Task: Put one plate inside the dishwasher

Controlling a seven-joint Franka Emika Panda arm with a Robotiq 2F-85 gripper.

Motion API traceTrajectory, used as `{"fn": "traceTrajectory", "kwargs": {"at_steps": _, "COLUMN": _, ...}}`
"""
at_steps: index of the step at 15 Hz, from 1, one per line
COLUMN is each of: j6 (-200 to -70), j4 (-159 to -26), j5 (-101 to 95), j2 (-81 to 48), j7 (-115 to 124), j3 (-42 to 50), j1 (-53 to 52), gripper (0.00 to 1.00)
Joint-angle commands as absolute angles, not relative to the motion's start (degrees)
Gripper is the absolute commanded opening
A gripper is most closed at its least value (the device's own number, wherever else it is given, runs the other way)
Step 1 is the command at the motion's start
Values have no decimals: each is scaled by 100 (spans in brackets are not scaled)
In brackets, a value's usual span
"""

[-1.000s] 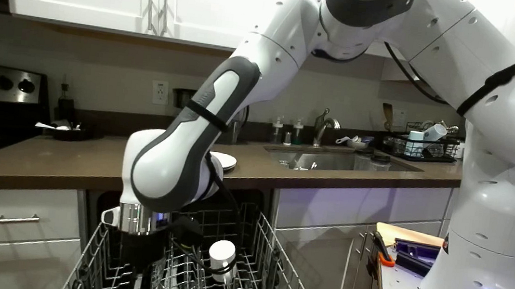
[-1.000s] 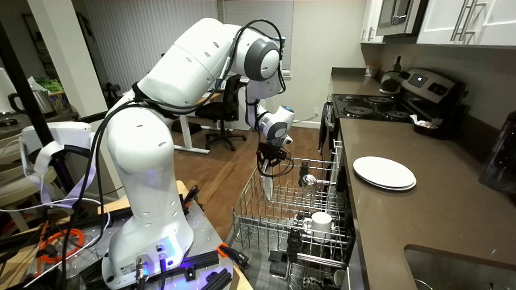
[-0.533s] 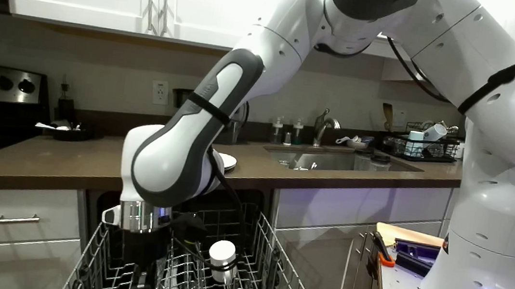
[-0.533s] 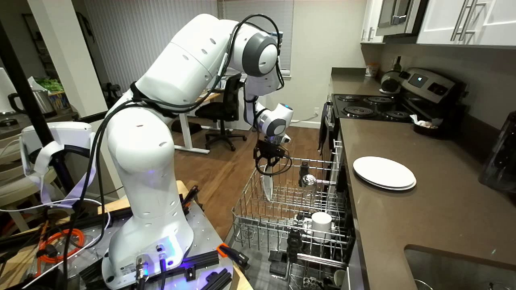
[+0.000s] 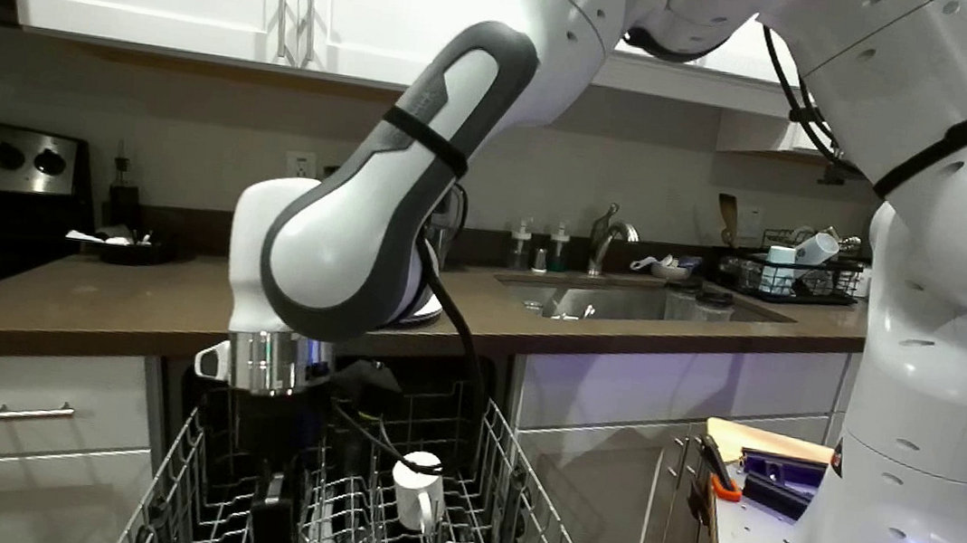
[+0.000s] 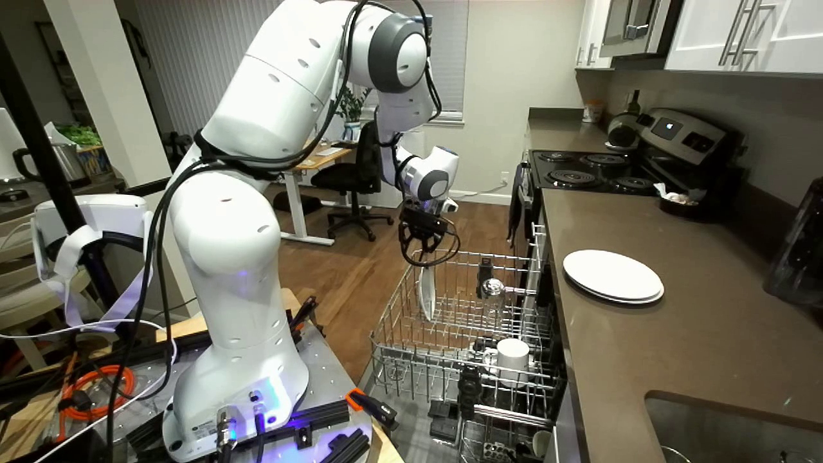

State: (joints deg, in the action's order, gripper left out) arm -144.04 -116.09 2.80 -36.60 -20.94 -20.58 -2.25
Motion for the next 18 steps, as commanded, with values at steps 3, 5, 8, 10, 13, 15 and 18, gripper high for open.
{"fn": "traceTrajectory", "kwargs": {"at_steps": 3, "j6": -13903, "j4": -12191, "j5": 321, "j2": -2751, "j7": -1543, "j3": -1797, "j1": -562, "gripper": 49}}
{"fn": "traceTrajectory", "kwargs": {"at_steps": 5, "j6": -13777, "j4": -12305, "j5": 326, "j2": -2560, "j7": -1417, "j3": -1729, "j1": -652, "gripper": 51}}
{"fn": "traceTrajectory", "kwargs": {"at_steps": 8, "j6": -13670, "j4": -12450, "j5": 317, "j2": -2345, "j7": -1263, "j3": -1648, "j1": -760, "gripper": 76}}
{"fn": "traceTrajectory", "kwargs": {"at_steps": 10, "j6": -13627, "j4": -12547, "j5": 319, "j2": -2222, "j7": -1183, "j3": -1611, "j1": -812, "gripper": 87}}
{"fn": "traceTrajectory", "kwargs": {"at_steps": 13, "j6": -13723, "j4": -12412, "j5": 326, "j2": -2402, "j7": -1296, "j3": -1585, "j1": -832, "gripper": 100}}
{"fn": "traceTrajectory", "kwargs": {"at_steps": 15, "j6": -13724, "j4": -12430, "j5": 322, "j2": -2384, "j7": -1285, "j3": -1573, "j1": -848, "gripper": 95}}
{"fn": "traceTrajectory", "kwargs": {"at_steps": 18, "j6": -13726, "j4": -12428, "j5": 321, "j2": -2398, "j7": -1285, "j3": -1567, "j1": -846, "gripper": 100}}
